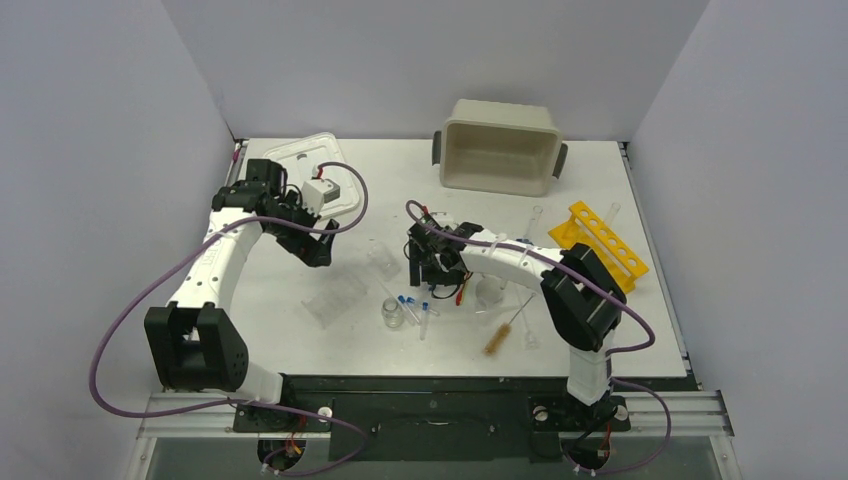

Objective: Organize the chemistry lab equipment
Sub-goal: Pick up the test tube at the center of the board.

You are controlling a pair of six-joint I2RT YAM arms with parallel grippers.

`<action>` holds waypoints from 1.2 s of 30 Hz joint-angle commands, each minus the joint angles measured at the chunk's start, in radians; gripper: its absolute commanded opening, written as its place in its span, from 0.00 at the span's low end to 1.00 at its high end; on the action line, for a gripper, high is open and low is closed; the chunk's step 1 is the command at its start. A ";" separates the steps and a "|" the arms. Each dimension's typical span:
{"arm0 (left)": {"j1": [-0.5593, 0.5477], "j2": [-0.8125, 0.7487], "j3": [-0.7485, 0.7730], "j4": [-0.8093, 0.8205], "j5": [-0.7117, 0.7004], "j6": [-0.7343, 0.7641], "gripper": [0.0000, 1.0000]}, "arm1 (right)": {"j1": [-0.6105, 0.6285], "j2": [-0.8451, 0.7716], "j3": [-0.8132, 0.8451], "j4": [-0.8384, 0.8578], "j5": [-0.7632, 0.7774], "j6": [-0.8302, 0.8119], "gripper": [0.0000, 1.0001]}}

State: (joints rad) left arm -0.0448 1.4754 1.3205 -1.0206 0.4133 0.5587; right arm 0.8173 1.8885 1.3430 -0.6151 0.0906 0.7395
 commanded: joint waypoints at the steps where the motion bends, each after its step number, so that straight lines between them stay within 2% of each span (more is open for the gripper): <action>1: 0.000 -0.024 0.001 0.022 -0.026 0.025 0.97 | -0.016 -0.011 0.020 -0.014 -0.130 0.039 0.65; 13: 0.000 -0.071 -0.043 0.063 -0.018 0.031 0.97 | -0.046 0.019 -0.026 0.061 -0.269 0.125 0.67; 23: 0.000 -0.095 -0.053 0.074 -0.009 0.026 0.97 | -0.067 0.082 0.009 0.080 -0.228 0.203 0.62; 28: 0.002 -0.112 -0.061 0.079 -0.013 0.030 0.97 | -0.067 0.090 0.016 0.079 -0.178 0.228 0.53; 36: 0.002 -0.119 -0.067 0.081 -0.013 0.023 0.97 | -0.069 0.112 0.053 0.060 -0.139 0.237 0.25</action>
State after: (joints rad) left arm -0.0448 1.3846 1.2507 -0.9722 0.3851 0.5812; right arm 0.7521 1.9820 1.3548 -0.5514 -0.1040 0.9630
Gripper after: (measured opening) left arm 0.968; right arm 0.299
